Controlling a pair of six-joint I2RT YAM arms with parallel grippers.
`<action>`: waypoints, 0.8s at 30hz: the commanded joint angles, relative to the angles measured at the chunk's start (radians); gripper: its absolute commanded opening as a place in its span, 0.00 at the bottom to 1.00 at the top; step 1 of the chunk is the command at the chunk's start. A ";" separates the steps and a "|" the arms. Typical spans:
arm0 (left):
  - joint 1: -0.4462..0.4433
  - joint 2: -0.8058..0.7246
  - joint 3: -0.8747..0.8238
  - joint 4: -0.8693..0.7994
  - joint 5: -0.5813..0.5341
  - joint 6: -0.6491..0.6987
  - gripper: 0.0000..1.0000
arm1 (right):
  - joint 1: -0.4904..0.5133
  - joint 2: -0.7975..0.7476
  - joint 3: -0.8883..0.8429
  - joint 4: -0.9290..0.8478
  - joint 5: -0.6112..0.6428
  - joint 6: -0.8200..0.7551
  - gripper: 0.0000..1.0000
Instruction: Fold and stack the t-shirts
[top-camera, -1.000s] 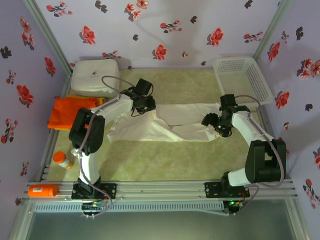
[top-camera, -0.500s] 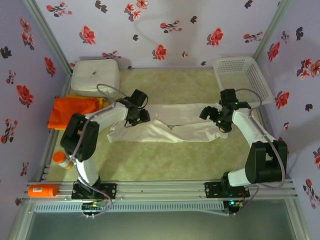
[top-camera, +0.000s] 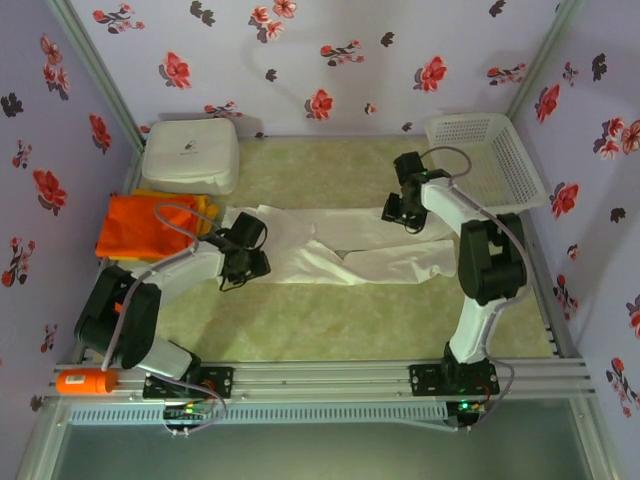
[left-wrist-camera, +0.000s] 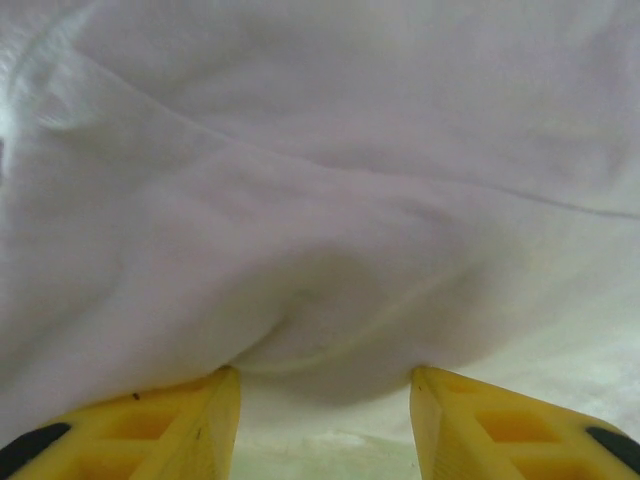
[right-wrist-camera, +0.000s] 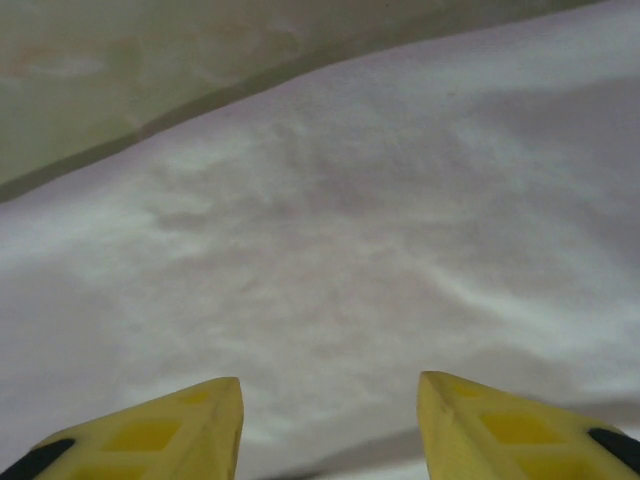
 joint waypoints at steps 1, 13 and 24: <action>0.012 0.043 0.029 -0.009 -0.029 0.028 0.48 | 0.014 0.070 0.023 -0.027 0.104 0.014 0.44; 0.012 0.176 0.101 -0.008 -0.041 0.108 0.47 | 0.085 0.163 -0.029 -0.025 0.132 0.028 0.40; 0.043 0.362 0.381 -0.134 -0.021 0.237 0.43 | 0.179 -0.004 -0.262 0.005 0.022 0.093 0.41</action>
